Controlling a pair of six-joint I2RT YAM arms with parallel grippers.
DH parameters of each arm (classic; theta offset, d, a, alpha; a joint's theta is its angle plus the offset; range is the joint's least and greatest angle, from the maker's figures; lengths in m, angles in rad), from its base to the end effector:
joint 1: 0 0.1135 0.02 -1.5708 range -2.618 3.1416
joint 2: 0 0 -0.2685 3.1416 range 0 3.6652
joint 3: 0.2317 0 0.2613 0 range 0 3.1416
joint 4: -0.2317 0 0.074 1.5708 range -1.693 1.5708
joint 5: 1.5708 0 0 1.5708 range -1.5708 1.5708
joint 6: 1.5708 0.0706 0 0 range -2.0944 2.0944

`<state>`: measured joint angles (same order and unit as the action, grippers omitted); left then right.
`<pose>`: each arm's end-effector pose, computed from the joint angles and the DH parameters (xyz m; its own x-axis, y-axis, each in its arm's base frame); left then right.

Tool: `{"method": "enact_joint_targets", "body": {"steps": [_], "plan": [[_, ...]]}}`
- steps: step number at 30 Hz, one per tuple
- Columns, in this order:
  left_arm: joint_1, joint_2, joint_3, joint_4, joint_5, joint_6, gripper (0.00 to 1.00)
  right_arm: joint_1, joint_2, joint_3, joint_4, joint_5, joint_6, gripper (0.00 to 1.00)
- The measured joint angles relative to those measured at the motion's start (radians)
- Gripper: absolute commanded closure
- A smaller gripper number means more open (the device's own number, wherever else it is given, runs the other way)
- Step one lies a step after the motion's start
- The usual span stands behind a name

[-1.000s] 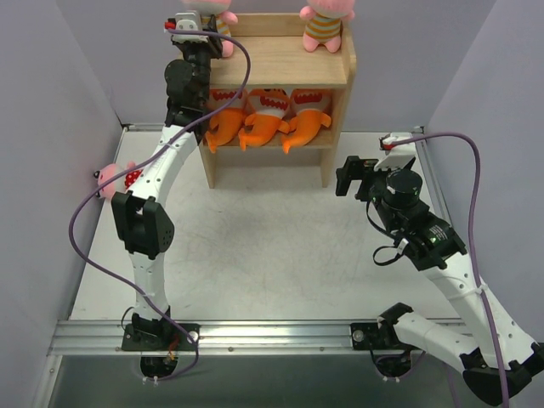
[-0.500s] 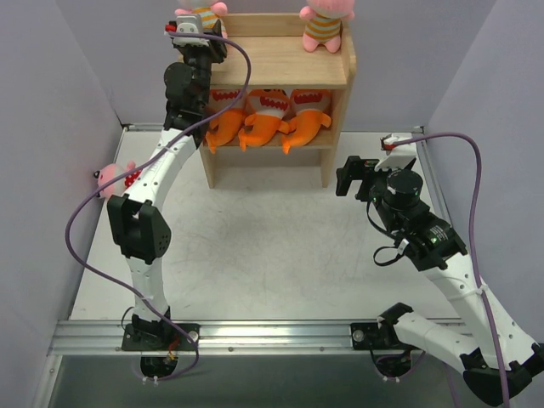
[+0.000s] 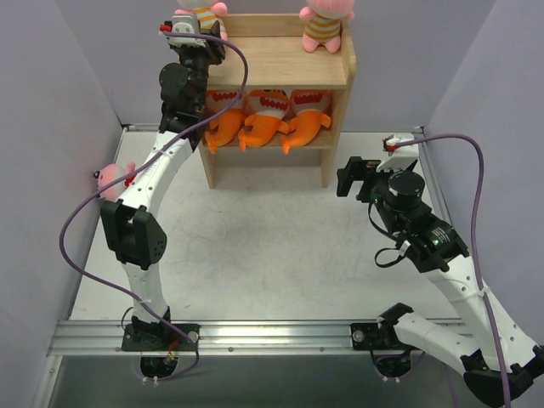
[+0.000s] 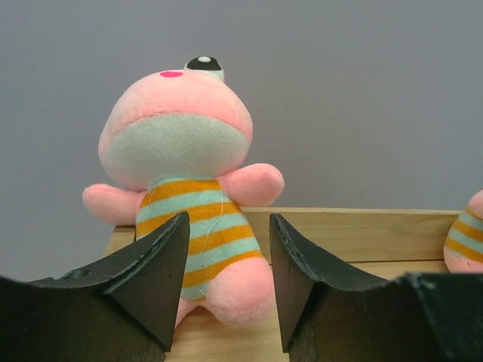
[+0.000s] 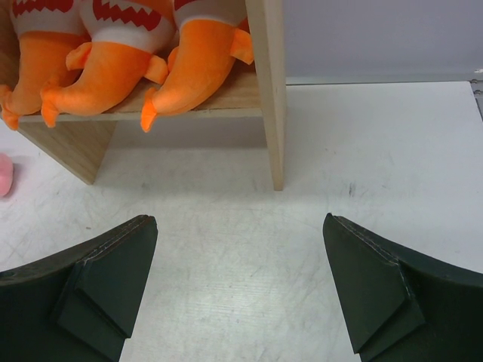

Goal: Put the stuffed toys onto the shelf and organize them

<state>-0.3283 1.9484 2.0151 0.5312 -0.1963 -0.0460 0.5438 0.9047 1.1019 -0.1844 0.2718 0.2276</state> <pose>0.4656 -0.1440 0.5205 0.5248 -0.2264 -0.8206 0.1880 0.9710 -0.1477 0.2098 0.1047 0.4351 -0.0500 0.2238 -0.9734 -0.2642 0.9369 0.2290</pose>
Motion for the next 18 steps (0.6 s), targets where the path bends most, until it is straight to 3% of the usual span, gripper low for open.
{"method": "enact_joint_targets", "body": {"steps": [7, 18], "plan": [[0.009, -0.066, 0.049, -0.219, 0.012, -0.080, 0.44, 0.000, -0.015, 0.000, 0.000, 0.000, 0.008, 0.04], [0.072, -0.102, 0.363, -0.694, 0.097, -0.171, 0.41, 0.000, -0.020, 0.000, 0.000, -0.001, 0.012, 0.04]]}}
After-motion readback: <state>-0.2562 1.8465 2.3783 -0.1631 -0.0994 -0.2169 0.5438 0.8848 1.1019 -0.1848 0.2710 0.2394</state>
